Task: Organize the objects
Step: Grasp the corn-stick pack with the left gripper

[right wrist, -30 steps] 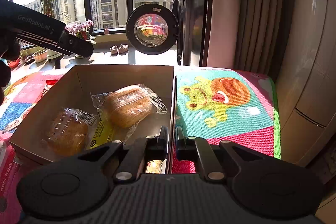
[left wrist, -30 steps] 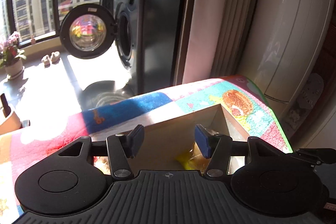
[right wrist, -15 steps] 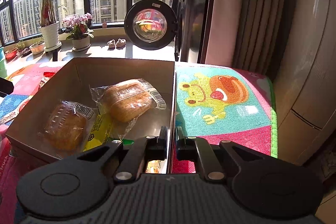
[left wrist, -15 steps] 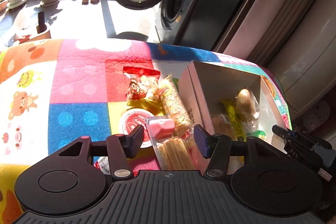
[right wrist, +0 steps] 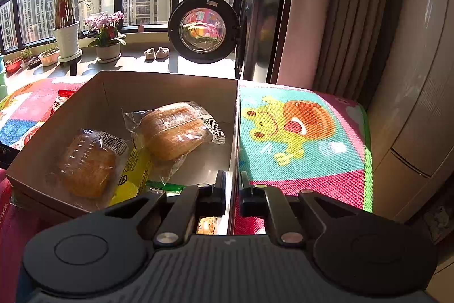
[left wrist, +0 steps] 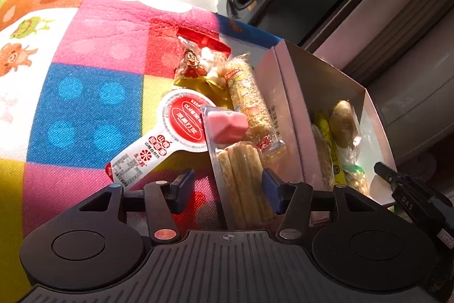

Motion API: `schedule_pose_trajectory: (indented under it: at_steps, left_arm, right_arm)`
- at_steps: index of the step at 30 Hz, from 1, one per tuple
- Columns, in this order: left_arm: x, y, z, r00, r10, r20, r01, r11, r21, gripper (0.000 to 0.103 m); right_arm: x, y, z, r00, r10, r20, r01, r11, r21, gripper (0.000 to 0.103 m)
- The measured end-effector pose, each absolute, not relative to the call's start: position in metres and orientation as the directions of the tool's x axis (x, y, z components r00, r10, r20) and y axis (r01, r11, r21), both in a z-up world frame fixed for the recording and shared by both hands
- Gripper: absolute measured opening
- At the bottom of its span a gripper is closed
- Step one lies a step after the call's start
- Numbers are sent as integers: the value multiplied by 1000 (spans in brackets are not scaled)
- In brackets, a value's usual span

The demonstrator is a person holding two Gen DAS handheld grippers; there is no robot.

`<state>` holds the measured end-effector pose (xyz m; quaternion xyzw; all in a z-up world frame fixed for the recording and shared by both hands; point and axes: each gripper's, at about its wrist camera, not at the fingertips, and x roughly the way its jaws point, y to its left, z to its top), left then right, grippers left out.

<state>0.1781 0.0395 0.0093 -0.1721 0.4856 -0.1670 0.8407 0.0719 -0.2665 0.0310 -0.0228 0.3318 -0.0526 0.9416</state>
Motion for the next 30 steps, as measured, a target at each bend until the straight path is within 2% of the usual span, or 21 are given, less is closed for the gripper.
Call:
schedule_pose_trajectory:
  at_steps: [4, 5, 13, 21, 30]
  left_arm:
    - [178, 28, 8, 485, -474, -735, 143, 872, -468, 59]
    - [177, 23, 7, 491, -460, -740, 148, 881, -450, 55]
    - [174, 21, 5, 505, -452, -735, 202, 890, -409, 53]
    - [152, 28, 13, 497, -420, -759, 268, 907, -326, 47]
    - [129, 45, 24, 480, -328, -814, 321, 929, -185, 47]
  right_arm:
    - [71, -267, 31, 775, -113, -622, 84, 994, -76, 10]
    - [71, -267, 30, 775, -112, -622, 83, 994, -75, 10]
    - [72, -267, 29, 772, -108, -626, 84, 994, -67, 10]
    - [72, -267, 29, 772, -108, -626, 84, 994, -67, 10]
    - [72, -267, 29, 772, -108, -626, 85, 994, -67, 10]
